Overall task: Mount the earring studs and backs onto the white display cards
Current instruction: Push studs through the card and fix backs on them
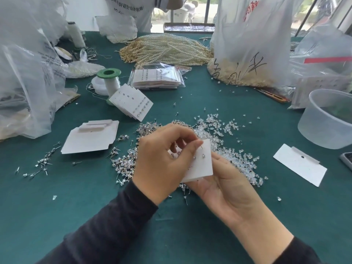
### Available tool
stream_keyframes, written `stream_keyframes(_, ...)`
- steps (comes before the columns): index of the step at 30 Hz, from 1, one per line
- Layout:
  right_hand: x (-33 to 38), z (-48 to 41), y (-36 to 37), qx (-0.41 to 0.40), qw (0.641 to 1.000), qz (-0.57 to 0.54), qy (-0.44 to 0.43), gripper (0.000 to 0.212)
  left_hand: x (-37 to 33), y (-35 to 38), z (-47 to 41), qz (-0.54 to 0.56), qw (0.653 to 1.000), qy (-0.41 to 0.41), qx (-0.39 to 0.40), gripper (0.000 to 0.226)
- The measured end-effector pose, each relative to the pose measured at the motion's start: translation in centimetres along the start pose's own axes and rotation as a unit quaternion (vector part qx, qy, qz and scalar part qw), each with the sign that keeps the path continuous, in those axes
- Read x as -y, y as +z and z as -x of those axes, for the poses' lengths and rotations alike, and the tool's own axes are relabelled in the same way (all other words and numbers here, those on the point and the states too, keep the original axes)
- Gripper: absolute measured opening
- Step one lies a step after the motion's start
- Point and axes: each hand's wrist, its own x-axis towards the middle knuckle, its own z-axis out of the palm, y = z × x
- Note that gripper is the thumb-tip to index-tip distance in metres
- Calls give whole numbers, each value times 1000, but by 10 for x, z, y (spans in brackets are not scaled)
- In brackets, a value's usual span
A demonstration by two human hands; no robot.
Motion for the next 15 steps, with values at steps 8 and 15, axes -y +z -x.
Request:
stream_keyframes(8, -1, 2, -1, -25, 998, 44, -25, 41, -2, 2, 1, -17, 1000, -13, 1, 1)
stream_keyframes(15, 2, 4, -5, -49, 992, 102, -56, 31, -1, 0, -1, -20, 999, -34, 18, 2)
